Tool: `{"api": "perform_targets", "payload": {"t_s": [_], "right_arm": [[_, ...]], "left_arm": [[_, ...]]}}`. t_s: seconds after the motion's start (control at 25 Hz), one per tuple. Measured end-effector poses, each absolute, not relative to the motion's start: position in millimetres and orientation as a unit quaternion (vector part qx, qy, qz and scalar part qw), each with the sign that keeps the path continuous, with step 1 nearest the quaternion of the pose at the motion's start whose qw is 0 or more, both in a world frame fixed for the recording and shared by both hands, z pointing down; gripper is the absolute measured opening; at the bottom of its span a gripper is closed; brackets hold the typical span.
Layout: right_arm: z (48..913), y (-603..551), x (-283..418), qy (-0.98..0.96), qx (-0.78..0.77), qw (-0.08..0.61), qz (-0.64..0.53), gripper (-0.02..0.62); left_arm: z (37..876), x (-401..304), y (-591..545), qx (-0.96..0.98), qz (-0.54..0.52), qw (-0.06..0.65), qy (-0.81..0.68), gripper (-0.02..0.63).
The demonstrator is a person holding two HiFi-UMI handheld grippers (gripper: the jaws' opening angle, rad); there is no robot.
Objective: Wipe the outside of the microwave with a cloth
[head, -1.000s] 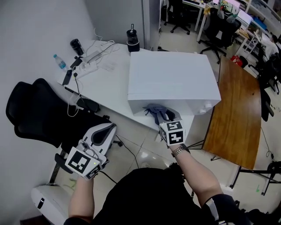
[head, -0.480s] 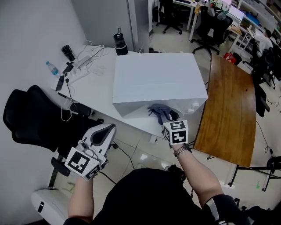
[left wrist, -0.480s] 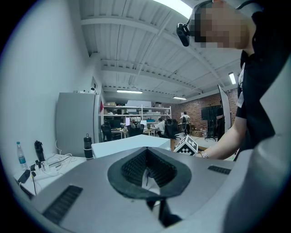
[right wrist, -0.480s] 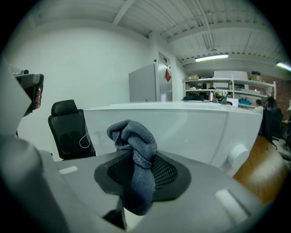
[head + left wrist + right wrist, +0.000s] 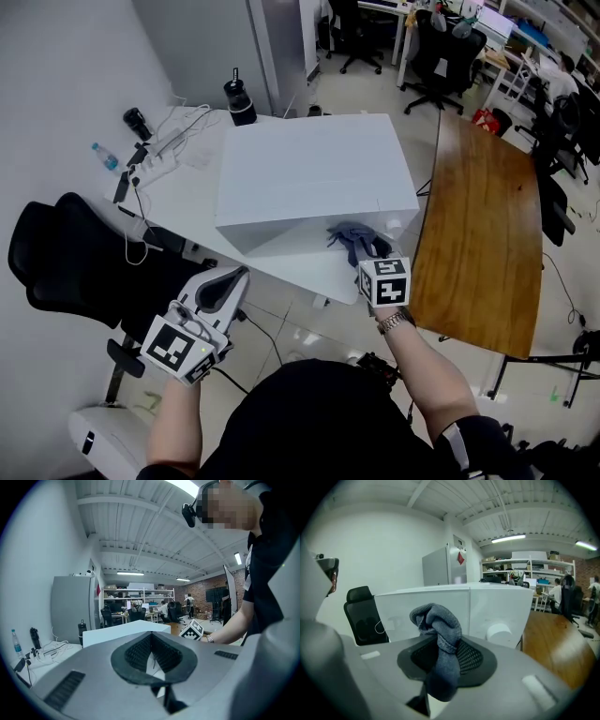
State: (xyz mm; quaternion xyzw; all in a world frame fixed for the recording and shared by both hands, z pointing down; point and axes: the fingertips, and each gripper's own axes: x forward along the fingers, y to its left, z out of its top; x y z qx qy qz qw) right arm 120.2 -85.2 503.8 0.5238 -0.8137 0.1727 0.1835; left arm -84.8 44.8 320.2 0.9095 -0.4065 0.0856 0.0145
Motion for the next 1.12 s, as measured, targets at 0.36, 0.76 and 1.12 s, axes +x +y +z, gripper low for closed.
{"api": "perform_targets", "payload": {"t_s": [0.36, 0.76, 1.12], "right_arm": [[500.1, -86.0, 173.4, -0.805, 0.538, 0.175, 0.180, 0.101], [495.4, -79.7, 208.9, -0.812, 0.528, 0.181, 0.170, 0.101], [489.9, -75.9, 246.3, -0.812, 0.530, 0.183, 0.166, 0.101]], "left_arm": [[313.2, -39.3, 40.7, 0.912, 0.089, 0.007, -0.401, 0.005], [316.9, 2.9, 44.3, 0.912, 0.087, 0.013, -0.401, 0.005], [323.5, 35.3, 57.0, 0.910, 0.086, 0.022, -0.404, 0.005]]}}
